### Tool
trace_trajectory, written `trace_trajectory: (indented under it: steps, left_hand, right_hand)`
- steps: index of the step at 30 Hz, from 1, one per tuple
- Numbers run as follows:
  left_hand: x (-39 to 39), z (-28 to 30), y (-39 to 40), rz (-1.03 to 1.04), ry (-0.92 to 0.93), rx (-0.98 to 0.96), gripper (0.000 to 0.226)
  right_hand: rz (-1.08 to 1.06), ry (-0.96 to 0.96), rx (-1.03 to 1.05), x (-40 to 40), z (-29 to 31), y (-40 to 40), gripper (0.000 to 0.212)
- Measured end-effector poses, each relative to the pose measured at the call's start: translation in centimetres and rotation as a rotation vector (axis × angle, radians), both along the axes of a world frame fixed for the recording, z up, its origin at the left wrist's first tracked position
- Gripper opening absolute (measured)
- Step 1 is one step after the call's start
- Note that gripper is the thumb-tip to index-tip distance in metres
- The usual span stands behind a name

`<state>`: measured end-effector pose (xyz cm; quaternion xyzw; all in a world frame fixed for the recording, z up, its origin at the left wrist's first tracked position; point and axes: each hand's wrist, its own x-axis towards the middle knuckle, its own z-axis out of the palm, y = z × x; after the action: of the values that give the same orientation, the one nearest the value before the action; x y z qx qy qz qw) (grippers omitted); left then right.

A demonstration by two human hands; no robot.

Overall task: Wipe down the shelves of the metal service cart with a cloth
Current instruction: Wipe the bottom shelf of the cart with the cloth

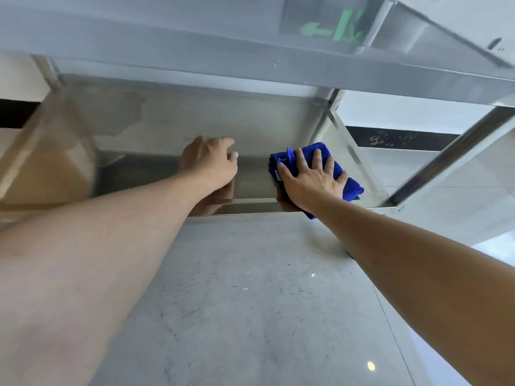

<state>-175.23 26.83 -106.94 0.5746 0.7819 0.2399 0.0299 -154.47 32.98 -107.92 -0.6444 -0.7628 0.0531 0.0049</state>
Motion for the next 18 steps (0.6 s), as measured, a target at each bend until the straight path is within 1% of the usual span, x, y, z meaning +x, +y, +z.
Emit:
trace_trajectory:
  steps: [5,9,15,18]
  left_hand:
    - [-6.4,0.6,-4.9,0.153,0.086,-0.005,0.032]
    - [-10.7,0.9,-9.4,0.302,0.108,-0.065,0.029]
    - [-15.0,1.5,-15.6,0.489,0.101,-0.116,0.027]
    - [-16.3,1.6,-17.5,0.571,0.044,-0.073,0.033]
  right_hand:
    - [0.124,0.025,-0.02,-5.8,0.0,-1.7,0.078]
    - [0.258,0.033,-0.013,-11.6,-0.2,-4.0,0.079]
    - [0.459,0.041,-0.008,-19.9,0.1,-8.5,0.077]
    - [0.548,0.047,-0.005,-23.3,0.1,-10.6,0.077]
